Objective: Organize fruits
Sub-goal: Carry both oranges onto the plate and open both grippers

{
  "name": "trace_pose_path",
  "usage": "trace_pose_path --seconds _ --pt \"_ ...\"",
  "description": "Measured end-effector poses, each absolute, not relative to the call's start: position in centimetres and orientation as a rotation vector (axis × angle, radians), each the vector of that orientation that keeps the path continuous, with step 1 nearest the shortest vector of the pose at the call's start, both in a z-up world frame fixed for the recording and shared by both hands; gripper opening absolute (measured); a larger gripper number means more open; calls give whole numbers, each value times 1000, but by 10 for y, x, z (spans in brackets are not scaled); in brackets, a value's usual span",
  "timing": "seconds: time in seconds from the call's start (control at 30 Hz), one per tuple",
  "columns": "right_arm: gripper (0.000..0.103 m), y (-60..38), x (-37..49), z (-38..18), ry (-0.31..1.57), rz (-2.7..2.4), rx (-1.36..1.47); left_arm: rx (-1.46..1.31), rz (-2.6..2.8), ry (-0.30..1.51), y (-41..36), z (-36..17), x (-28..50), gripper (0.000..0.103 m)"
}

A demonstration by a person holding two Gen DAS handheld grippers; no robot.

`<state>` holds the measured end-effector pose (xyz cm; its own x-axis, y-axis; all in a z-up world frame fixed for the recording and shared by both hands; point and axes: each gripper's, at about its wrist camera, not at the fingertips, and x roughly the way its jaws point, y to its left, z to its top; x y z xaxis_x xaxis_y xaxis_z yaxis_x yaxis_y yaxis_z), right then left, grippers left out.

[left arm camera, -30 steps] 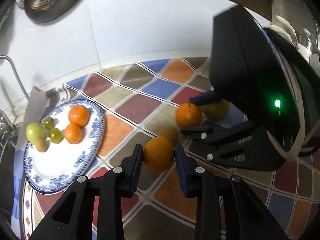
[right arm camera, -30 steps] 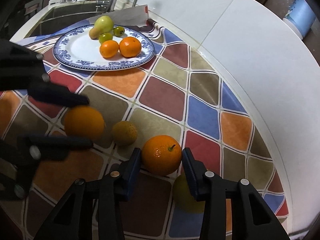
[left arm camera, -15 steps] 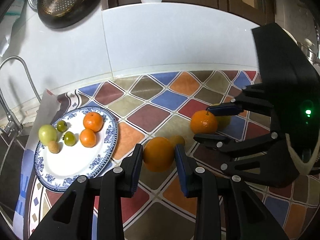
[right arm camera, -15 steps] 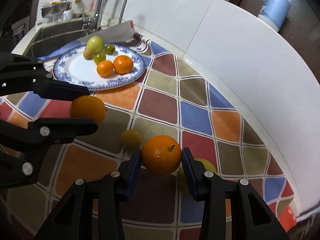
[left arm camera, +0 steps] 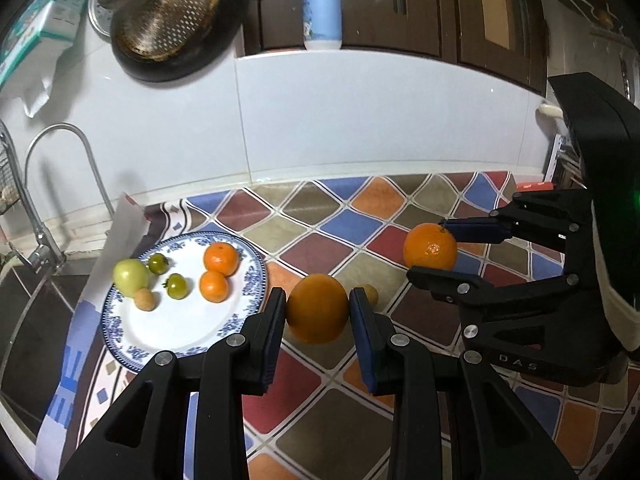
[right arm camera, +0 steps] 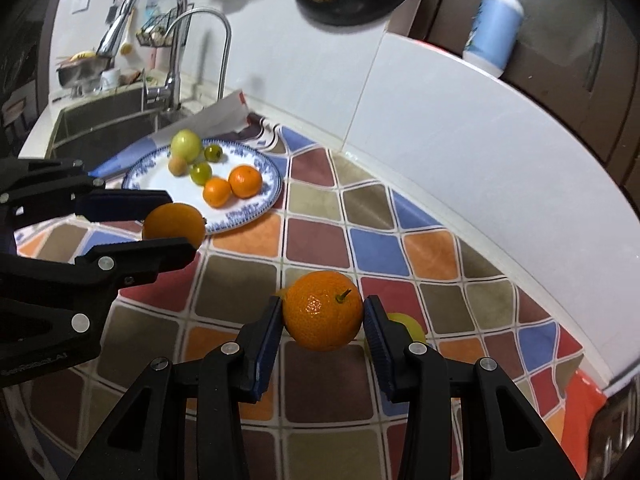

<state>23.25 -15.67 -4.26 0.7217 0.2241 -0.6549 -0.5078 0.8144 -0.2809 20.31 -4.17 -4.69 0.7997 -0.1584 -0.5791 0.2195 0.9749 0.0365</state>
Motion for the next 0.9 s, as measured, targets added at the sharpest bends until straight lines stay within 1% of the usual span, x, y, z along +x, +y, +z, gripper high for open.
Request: trace_pose_path --seconds 0.47,0.9 --pt "42 -131 191 -5 563 390 -356 89 -166 533 1 -19 166 33" --pt "42 -83 175 5 534 406 -307 100 -136 510 56 -7 154 33"
